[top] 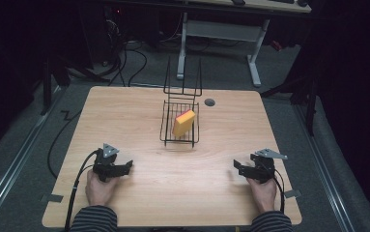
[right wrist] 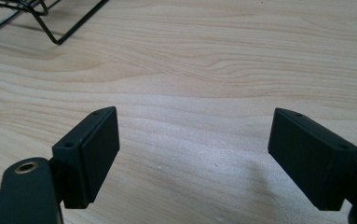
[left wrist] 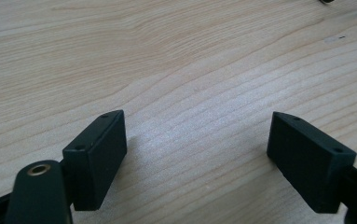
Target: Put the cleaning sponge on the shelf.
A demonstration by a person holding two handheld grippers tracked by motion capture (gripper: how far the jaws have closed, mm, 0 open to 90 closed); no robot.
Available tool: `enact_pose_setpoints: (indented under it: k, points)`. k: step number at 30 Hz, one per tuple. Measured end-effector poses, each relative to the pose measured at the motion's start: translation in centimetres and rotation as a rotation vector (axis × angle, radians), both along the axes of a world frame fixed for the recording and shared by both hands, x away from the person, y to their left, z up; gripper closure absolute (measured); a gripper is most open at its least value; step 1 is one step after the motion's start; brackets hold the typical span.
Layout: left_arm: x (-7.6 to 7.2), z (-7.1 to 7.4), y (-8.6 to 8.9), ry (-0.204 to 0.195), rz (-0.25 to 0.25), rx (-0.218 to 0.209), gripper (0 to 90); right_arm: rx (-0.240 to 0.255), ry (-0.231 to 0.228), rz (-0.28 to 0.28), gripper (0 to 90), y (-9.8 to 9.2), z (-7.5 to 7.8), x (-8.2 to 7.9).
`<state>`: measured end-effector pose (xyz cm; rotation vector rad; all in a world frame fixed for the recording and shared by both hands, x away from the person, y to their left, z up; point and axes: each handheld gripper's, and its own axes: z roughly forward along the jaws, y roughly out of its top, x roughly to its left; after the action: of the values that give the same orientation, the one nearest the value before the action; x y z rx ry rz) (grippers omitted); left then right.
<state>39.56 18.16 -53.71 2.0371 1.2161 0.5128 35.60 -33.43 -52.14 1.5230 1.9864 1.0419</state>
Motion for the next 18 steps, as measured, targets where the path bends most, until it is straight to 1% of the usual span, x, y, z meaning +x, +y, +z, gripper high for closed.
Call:
enact_pose_setpoints:
  k: [3,4,5,7,8,9,12,13,14,15,16,18]
  points:
    - [0.0,0.0,0.0,0.0,0.0,0.0,20.2,-0.009,0.01,-0.009,16.9,0.11,-0.14,0.0]
    - [0.0,0.0,0.0,0.0,0.0,0.0,20.2,-0.018,0.005,-0.01,16.9,0.15,-0.24,0.05]
    - [0.0,0.0,0.0,0.0,0.0,0.0,20.2,-0.041,0.008,-0.012,16.9,0.29,-0.42,0.07]
    - [0.0,0.01,0.01,0.001,-0.001,0.0,20.2,-0.063,0.01,-0.011,16.9,0.43,-0.6,0.09]
    - [0.0,0.01,0.01,0.001,-0.001,0.0,20.2,-0.063,0.01,-0.011,16.9,0.43,-0.6,0.09]
    - [-0.01,0.01,0.0,0.001,0.0,0.001,20.2,-0.083,0.019,-0.011,17.0,0.63,-0.77,0.09]
    - [-0.01,0.01,0.0,0.001,0.0,0.001,20.2,-0.099,0.015,-0.007,17.5,0.7,-0.78,0.1]
    - [-0.01,0.01,0.0,0.001,0.0,0.002,20.2,-0.116,0.013,-0.003,18.1,0.58,-0.82,0.21]
    - [-0.02,0.01,-0.01,0.001,0.0,0.002,20.2,-0.113,0.041,-0.022,18.0,0.75,-0.87,0.22]
    - [-0.02,0.01,-0.01,0.001,0.0,0.003,20.2,-0.129,0.063,-0.021,17.6,0.8,-0.95,0.4]
    - [-0.03,0.0,-0.03,-0.001,0.001,0.003,20.2,-0.142,0.065,-0.025,17.4,0.89,-0.96,0.4]
    - [-0.04,0.0,-0.03,0.0,0.001,0.003,20.0,-0.147,0.063,-0.024,17.4,0.89,-0.97,0.42]
